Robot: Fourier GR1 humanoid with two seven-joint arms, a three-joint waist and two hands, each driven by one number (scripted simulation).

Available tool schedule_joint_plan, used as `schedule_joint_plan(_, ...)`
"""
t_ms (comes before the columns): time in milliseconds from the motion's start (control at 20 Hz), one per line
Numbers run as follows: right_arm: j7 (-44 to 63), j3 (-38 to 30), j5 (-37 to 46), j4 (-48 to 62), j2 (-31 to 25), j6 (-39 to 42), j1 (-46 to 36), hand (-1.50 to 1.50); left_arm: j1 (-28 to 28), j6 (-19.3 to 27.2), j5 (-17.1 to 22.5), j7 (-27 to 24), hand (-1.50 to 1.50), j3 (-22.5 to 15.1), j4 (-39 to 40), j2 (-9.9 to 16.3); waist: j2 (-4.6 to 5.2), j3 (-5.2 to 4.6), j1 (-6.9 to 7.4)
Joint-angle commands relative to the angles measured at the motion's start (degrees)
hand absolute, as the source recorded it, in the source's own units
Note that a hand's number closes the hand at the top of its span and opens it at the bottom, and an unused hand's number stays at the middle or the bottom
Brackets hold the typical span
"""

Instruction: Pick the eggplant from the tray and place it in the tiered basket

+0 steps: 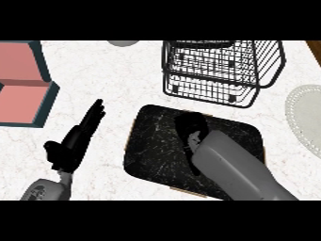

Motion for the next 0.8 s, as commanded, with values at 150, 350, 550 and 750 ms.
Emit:
schedule_joint_plan(150,-9.2,-2.81,4.67,2.08,2.31,-7.78,2.52,1.5,-1.36,-4.31,1.15,-0.29,0.0,3.77,1.85,1.74,0.12,0.01,0.06)
schedule_joint_plan(350,-11.74,-3.07,8.29,1.6,3.1,-8.81,3.6,1.5,-0.88,-0.87,-1.56,3.04,0.0,1.51,-0.86,-2.25,0.0,0.01,-0.03)
schedule_joint_plan(550,-15.21,-4.81,11.13,5.37,4.58,-9.29,2.38,1.5,-2.76,-4.48,-1.52,-0.89,0.0,4.78,4.38,-0.91,0.1,0.0,0.04)
schedule_joint_plan(750,-13.46,-5.48,13.35,-1.0,4.69,-6.64,4.81,1.5,-2.39,-5.17,-1.77,-1.21,0.0,5.9,4.96,-1.96,-0.01,-0.01,-0.3)
